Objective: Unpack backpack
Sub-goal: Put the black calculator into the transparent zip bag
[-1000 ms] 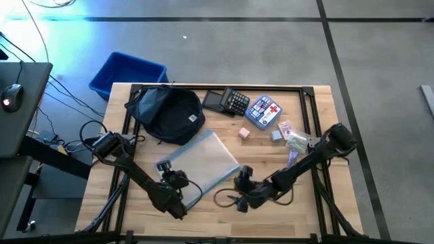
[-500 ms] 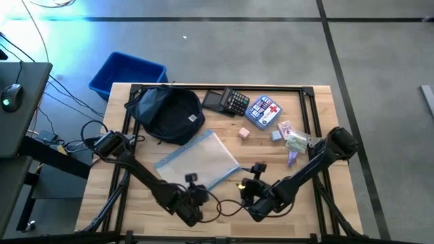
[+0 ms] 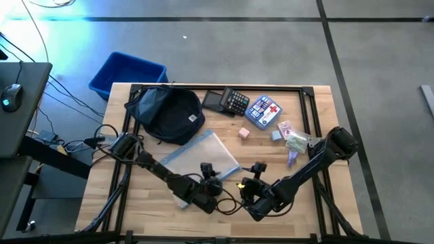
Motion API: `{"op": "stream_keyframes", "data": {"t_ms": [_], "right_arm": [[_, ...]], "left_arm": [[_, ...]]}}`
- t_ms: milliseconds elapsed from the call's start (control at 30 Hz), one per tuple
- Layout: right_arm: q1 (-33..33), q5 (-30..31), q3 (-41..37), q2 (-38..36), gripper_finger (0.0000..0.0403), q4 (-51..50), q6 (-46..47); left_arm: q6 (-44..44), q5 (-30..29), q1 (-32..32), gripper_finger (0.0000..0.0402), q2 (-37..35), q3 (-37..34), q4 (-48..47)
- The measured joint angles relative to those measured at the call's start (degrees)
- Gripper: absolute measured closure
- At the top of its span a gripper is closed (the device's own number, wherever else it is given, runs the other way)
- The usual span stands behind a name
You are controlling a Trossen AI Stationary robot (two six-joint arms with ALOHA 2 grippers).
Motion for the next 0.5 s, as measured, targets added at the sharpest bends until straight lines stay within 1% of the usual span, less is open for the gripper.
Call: {"op": "stream_keyframes", "data": {"t_ms": [200, 300, 400, 500], "right_arm": [[-0.02, 0.03, 0.0, 0.0, 0.008, -0.6, -0.02], [-0.02, 0.04, 0.0, 0.0, 0.008, -0.64, -0.02], [-0.02, 0.04, -0.02, 0.0, 0.008, -0.64, -0.02], [-0.02, 0.04, -0.02, 0.0, 0.008, -0.63, -0.02]], "left_arm": [[-10.86, -2.25, 0.99, 0.0211, 0.05, 0.03, -12.49], [-15.09, -3.1, 1.29, 0.0229, 0.06, 0.03, -18.48], [-18.71, -3.12, 1.21, 0.0274, 0.05, 0.03, -23.21], [-21.54, -1.52, 1.19, 0.0344, -0.29, 0.03, -26.35]]}}
